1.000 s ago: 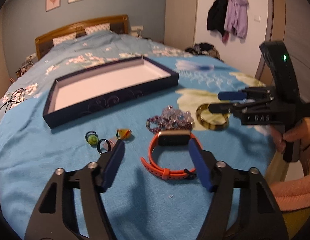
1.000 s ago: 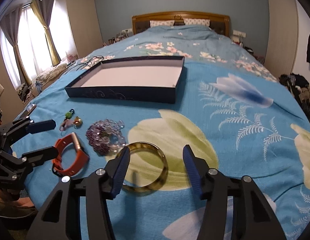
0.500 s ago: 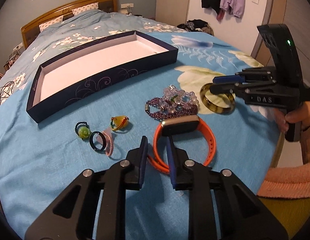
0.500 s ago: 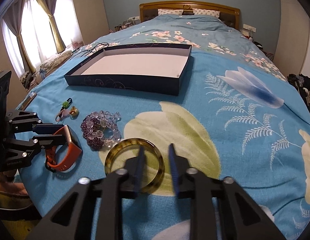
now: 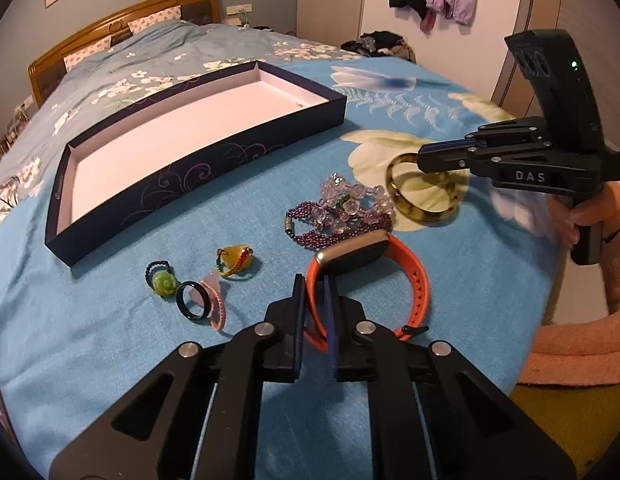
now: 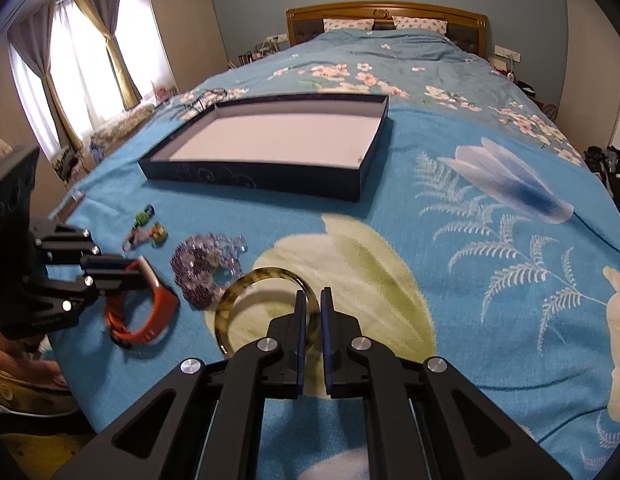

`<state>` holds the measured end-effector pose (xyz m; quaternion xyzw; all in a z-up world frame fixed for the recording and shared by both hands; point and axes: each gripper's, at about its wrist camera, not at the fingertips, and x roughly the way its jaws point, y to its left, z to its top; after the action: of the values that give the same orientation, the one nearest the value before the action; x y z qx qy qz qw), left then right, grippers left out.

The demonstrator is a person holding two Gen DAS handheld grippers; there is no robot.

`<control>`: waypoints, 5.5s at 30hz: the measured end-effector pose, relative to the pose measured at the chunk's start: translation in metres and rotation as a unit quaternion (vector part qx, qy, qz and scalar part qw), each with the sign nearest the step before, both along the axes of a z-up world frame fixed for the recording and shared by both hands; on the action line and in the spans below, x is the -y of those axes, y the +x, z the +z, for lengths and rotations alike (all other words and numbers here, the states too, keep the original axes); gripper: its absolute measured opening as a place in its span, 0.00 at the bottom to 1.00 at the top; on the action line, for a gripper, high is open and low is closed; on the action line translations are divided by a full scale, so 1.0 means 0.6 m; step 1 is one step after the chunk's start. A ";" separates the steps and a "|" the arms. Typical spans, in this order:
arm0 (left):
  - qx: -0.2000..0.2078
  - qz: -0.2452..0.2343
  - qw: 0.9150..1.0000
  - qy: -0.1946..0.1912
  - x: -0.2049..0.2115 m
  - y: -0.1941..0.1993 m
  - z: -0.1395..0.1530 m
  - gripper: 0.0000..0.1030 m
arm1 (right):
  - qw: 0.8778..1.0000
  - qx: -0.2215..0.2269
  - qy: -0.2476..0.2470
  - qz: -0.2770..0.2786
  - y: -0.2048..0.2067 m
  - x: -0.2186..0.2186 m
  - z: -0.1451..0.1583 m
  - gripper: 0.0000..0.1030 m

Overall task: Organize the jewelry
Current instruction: 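Grasp the orange watch band with the left gripper while the right gripper grasps the gold bangle, then carry both pieces into the box and open both grippers to release them, then grasp the clear crystal bracelet with the right gripper, then grasp the pink hair tie with the left gripper while the right gripper holds the crystal bracelet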

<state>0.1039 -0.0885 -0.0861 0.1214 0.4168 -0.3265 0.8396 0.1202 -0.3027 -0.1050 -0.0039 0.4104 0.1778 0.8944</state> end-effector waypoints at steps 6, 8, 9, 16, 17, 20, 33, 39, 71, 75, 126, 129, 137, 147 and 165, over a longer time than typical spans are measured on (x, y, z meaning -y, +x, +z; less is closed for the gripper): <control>0.000 0.022 0.999 -0.032 -0.031 0.011 0.026 0.09 | 0.999 0.024 0.021 0.002 0.020 -0.001 0.033 0.05; 0.010 0.033 0.999 -0.039 -0.045 0.019 0.042 0.09 | 0.999 0.032 0.024 0.006 0.031 -0.006 0.044 0.05; 0.017 0.042 0.998 -0.043 -0.054 0.026 0.052 0.09 | 0.999 0.037 0.026 0.009 0.038 -0.009 0.050 0.05; 0.045 0.108 0.992 -0.054 -0.106 0.103 0.096 0.09 | 0.997 0.070 0.026 0.017 0.115 -0.042 0.091 0.05; 0.048 0.119 0.990 -0.054 -0.113 0.119 0.101 0.09 | 0.997 0.072 0.026 0.016 0.128 -0.046 0.095 0.05; 0.057 0.143 0.987 -0.049 -0.127 0.163 0.113 0.09 | 0.997 0.078 0.020 0.012 0.176 -0.059 0.105 0.05; 0.038 0.190 0.981 -0.030 -0.122 0.351 0.102 0.09 | 0.999 0.044 -0.007 -0.024 0.345 -0.096 0.080 0.05; 0.016 0.201 0.979 -0.012 -0.105 0.431 0.075 0.09 | 0.999 0.011 -0.013 -0.040 0.396 -0.102 0.051 0.05; 0.094 0.209 0.973 -0.023 -0.132 0.325 0.099 0.55 | 0.995 0.080 0.025 0.052 0.209 -0.097 0.112 0.42; 0.105 0.178 0.978 -0.041 -0.136 0.235 0.102 0.56 | 0.994 0.065 0.020 0.084 0.137 -0.100 0.084 0.42; 0.094 0.090 0.991 -0.038 -0.087 0.019 0.036 0.57 | 0.992 0.067 0.082 0.071 0.018 -0.073 0.079 0.07; 0.094 0.082 0.992 -0.035 -0.081 0.018 0.033 0.56 | 0.989 0.081 0.099 0.069 0.018 -0.066 0.099 0.07; 0.089 0.071 0.993 -0.027 -0.067 0.030 0.028 0.52 | 0.989 0.096 0.102 0.048 0.035 -0.049 0.109 0.07; 0.065 0.057 0.996 -0.017 -0.048 0.054 0.019 0.42 | 0.992 0.057 0.108 0.022 0.069 -0.035 0.060 0.07; 0.040 0.056 0.998 -0.006 -0.067 0.012 0.001 0.25 | 0.995 0.037 0.096 0.009 0.066 -0.021 0.032 0.08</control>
<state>0.1114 -0.0481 -0.0854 0.1061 0.3871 -0.2766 0.8732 0.1601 -0.2902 -0.0861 0.0716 0.3583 0.2240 0.9035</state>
